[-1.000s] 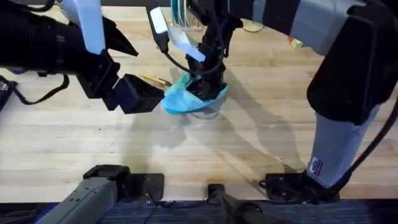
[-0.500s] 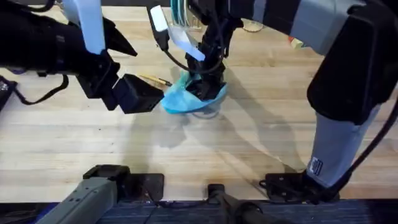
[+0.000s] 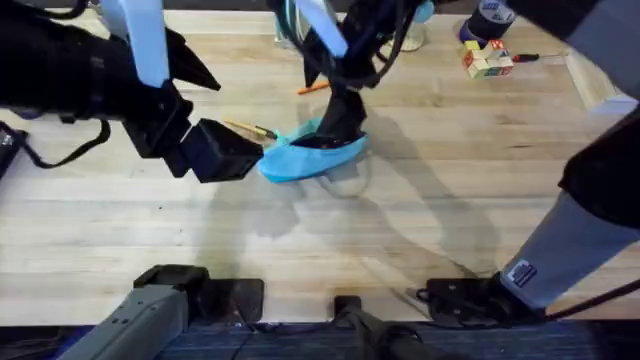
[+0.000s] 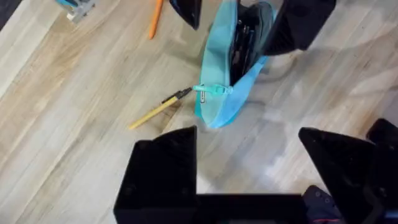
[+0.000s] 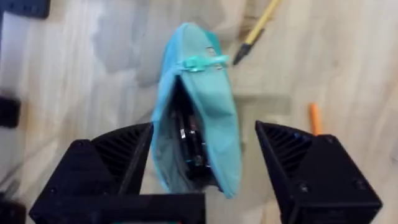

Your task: Unzip the bag, pick up the pens from the table one at a time and place them inside, then zip the bag closed.

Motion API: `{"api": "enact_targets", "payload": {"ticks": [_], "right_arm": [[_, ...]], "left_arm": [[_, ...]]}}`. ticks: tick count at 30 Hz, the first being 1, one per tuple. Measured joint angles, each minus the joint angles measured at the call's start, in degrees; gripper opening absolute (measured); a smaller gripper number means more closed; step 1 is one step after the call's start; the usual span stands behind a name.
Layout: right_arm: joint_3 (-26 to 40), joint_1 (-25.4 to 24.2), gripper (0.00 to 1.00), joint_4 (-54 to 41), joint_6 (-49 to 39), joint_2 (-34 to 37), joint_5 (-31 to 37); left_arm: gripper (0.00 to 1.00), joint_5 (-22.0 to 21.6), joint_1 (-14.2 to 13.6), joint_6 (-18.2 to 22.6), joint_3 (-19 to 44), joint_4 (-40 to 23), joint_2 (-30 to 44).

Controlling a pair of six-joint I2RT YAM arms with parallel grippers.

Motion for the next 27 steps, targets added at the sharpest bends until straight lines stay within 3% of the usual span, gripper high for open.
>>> {"api": "enact_targets", "payload": {"ticks": [7,15,27], "right_arm": [[0.72,-4.22,0.993,7.65,5.68,0.04,0.47],[0.74,-6.60,0.991,11.28,12.26,0.04,6.56],[0.90,-9.72,0.991,17.03,15.13,4.89,8.70]], "left_arm": [[0.994,0.01,0.01,0.00,0.00,0.00,0.01],[0.993,-0.01,0.01,0.00,0.00,0.00,-0.01],[0.994,-0.01,0.01,0.00,0.00,0.00,0.01]]}}
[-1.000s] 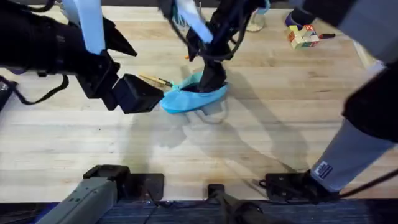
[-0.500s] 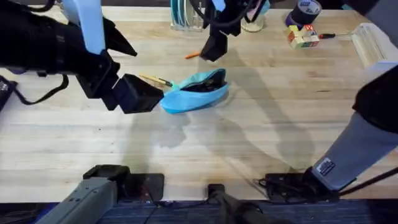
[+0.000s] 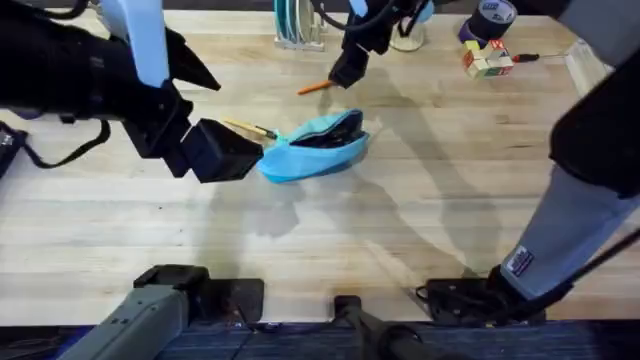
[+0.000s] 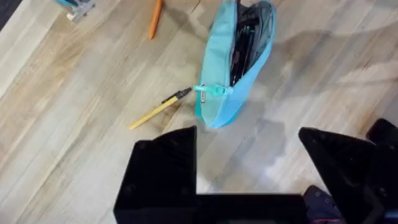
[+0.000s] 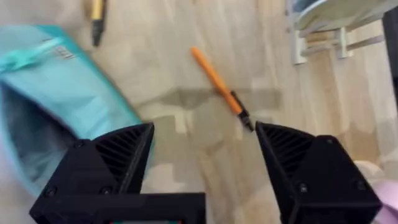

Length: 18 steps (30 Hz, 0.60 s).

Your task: Unzip the bag, pick up the pens from the table one at a time and place them inside, then zip the bag closed.

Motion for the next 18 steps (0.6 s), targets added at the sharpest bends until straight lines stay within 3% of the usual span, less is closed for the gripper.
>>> {"api": "enact_targets", "payload": {"ticks": [18], "right_arm": [[0.30,-0.04,0.992,8.20,5.68,14.56,0.05]], "left_arm": [[0.993,0.01,0.00,0.00,0.00,0.00,-0.02]]}}
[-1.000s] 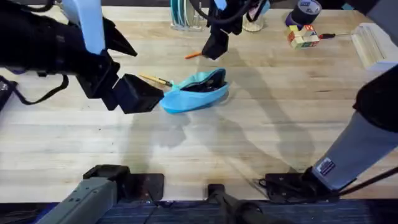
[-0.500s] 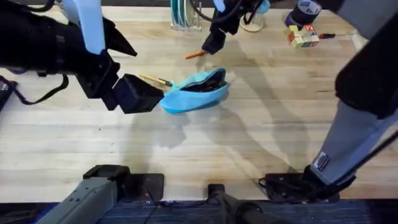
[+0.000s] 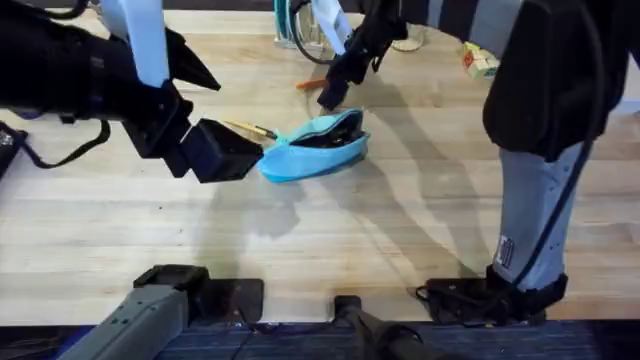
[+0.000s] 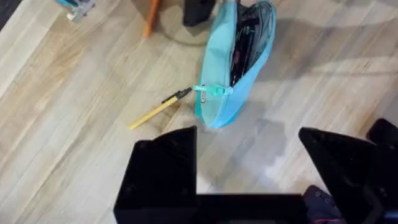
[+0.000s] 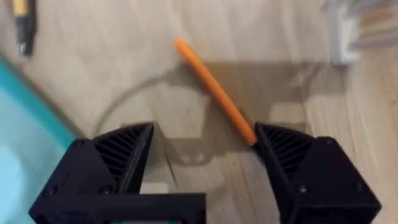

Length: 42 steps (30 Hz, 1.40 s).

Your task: Unzip the bag, pick up the pens from the table one at a time and place them inside, then zip the bag closed.

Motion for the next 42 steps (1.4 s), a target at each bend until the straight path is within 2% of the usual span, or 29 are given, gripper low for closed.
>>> {"api": "enact_targets", "payload": {"ticks": [9,28,31,32,33,35,36,42], "right_arm": [[1.32,-0.02,0.992,0.09,4.65,1.31,-0.20],[1.48,0.07,0.980,0.33,5.04,1.49,-0.24],[1.56,0.00,0.605,0.70,4.98,1.69,0.39],[1.65,-0.03,0.525,0.65,5.00,1.71,0.43],[1.67,-0.04,0.342,0.45,5.11,1.71,0.40],[1.67,-0.04,0.127,0.29,5.03,1.71,0.35],[1.68,-0.04,0.056,0.28,5.05,1.71,0.21],[1.82,0.07,0.031,-0.22,3.37,1.71,0.13]], "left_arm": [[0.993,-0.01,0.00,0.00,0.00,0.00,0.02],[0.993,-0.01,0.00,0.00,0.00,0.02,0.02],[0.992,-0.01,0.00,0.00,0.00,0.02,0.02],[0.993,-0.01,0.00,0.00,0.00,0.02,0.00],[0.993,-0.01,0.00,0.00,0.00,0.02,0.02],[0.993,-0.01,0.00,0.00,0.00,0.02,0.00],[0.993,-0.01,0.00,0.00,0.00,0.02,0.00],[0.993,-0.01,0.00,0.00,0.00,0.02,0.00]]}}
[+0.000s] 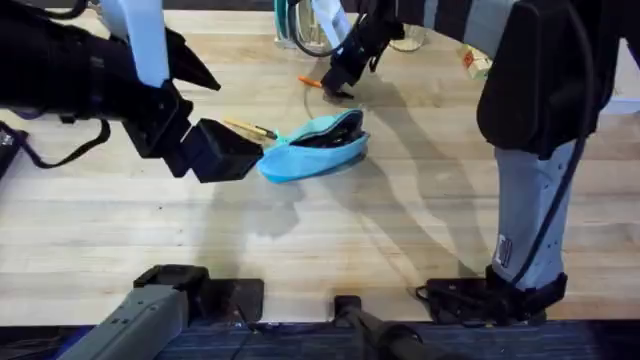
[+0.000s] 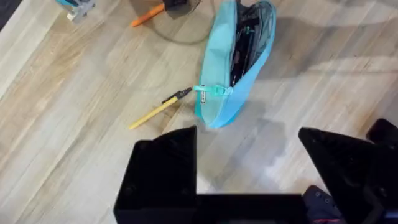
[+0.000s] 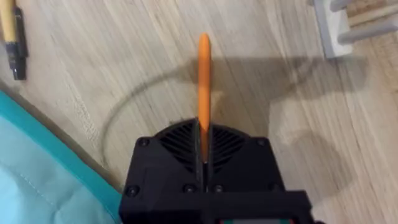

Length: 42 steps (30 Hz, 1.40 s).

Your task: Unzip the bag, pick up the pens from the table one at a time and place them inside, then zip the bag closed.

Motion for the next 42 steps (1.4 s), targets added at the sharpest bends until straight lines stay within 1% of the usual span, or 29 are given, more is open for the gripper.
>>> {"api": "enact_targets", "payload": {"ticks": [7,14,24,30,37,42], "right_arm": [[0.04,0.05,0.031,-0.78,-3.73,-0.14,-0.20],[-0.62,0.60,0.031,-5.42,-9.28,-1.99,0.10],[-0.94,0.74,0.031,-10.14,-15.69,-10.72,0.26],[-0.94,0.74,0.031,-17.53,-20.91,-15.78,0.28],[-0.94,0.74,0.031,-31.40,-31.02,-21.06,0.47],[-0.94,0.74,0.031,-40.03,-37.41,-22.67,0.50]], "left_arm": [[0.993,0.00,0.00,0.00,0.00,0.00,0.00],[0.993,0.00,0.00,0.00,0.00,0.01,0.02],[0.993,0.01,0.00,0.00,0.00,0.00,0.00],[0.993,0.01,0.00,0.00,0.00,0.00,0.00],[0.993,0.00,0.00,0.00,0.00,0.00,0.01],[0.993,0.00,0.00,0.00,0.00,0.00,0.00]]}}
